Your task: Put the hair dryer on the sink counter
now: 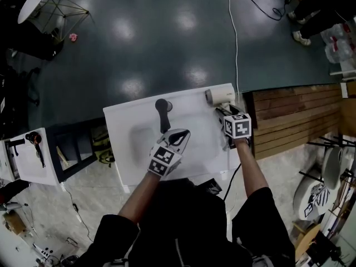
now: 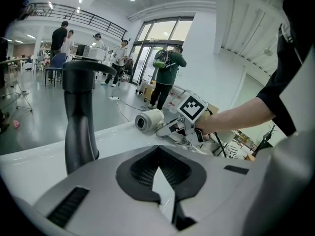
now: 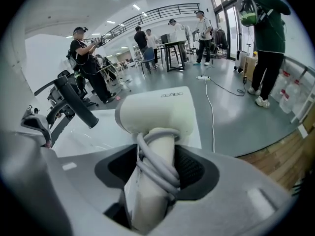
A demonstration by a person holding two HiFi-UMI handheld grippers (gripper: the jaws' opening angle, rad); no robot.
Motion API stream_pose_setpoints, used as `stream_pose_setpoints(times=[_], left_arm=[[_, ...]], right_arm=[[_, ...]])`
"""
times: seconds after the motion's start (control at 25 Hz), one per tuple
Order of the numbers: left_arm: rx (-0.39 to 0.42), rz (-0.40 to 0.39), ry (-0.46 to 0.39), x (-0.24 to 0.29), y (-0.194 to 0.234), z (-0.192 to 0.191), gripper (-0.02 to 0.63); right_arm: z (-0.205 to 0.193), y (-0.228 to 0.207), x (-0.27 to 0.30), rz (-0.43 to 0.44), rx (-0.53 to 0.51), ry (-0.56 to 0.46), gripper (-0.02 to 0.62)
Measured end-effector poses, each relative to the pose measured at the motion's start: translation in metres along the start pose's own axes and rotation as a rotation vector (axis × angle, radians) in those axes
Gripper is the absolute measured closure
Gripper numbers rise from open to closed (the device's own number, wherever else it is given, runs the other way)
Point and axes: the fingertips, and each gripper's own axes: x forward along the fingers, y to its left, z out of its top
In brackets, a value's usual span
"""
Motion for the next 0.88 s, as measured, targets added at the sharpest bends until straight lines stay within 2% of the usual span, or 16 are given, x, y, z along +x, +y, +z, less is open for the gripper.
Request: stream_pose_setpoints(times=[0.32, 0.88], left_arm=[[0.003, -0.003, -0.008, -0.002, -0.002, 0.003, 0.595], [0.008, -0.005, -0.032, -0.016, -0.015, -0.003, 0.595]], right_arm=[[0.004, -0.003, -0.01, -0.048, 0.001, -0.004, 0.35], [0.017, 0.006, -0.048, -0.102, -0.057, -0.108, 0.351]])
